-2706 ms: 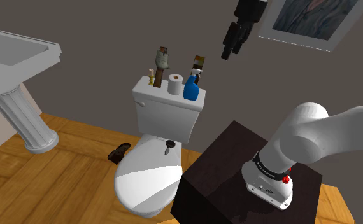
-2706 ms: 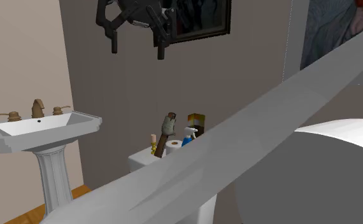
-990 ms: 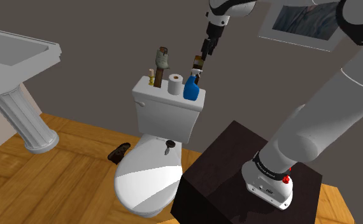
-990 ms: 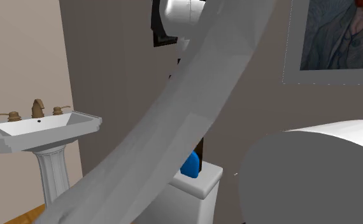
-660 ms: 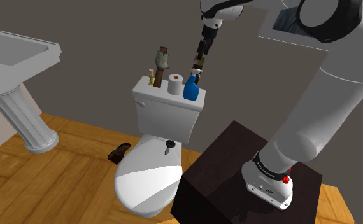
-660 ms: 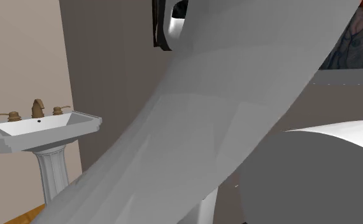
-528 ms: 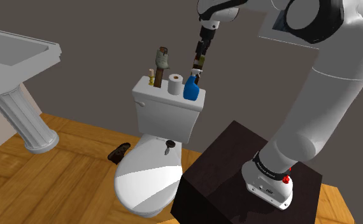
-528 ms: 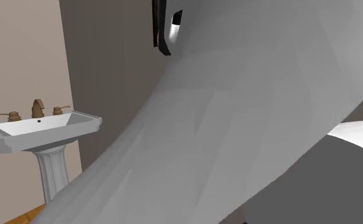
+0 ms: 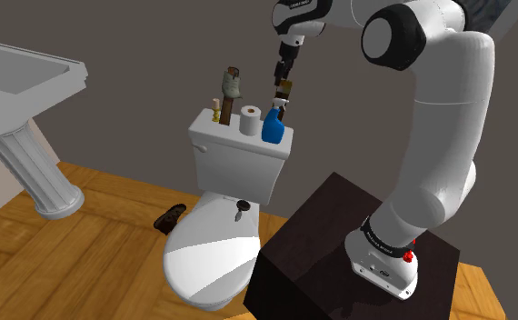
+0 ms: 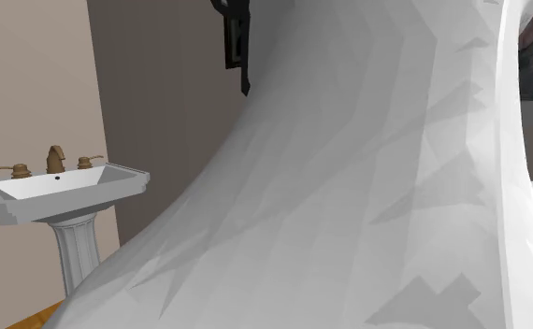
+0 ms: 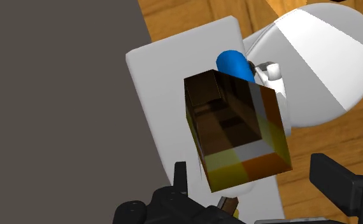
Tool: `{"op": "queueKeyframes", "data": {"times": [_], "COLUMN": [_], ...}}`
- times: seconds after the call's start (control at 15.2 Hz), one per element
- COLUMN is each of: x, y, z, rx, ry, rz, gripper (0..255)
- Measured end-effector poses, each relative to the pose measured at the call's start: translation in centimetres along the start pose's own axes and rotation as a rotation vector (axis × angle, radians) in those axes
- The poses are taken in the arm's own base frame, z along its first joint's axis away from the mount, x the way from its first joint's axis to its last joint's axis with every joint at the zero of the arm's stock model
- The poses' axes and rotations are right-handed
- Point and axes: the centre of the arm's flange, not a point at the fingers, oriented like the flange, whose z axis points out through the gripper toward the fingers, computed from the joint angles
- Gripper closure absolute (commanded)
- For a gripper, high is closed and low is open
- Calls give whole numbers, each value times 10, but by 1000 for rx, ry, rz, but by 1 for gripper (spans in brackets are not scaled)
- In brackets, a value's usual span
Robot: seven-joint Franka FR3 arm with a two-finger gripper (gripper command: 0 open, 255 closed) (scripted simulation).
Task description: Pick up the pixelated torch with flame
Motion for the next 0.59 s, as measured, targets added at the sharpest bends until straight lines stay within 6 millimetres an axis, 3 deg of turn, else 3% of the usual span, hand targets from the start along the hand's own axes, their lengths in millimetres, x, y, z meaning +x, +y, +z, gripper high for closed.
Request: {"op": "queueKeyframes", "data": {"times": [0.4,0.46,0.59], "x": [-1,-1,-1], "y": [0,0,0], "z": [33,34,35], "rx": [0,0,-1], "ry": [0,0,1], "rz": [-1,-1,-1], "gripper": [0,255,255]}}
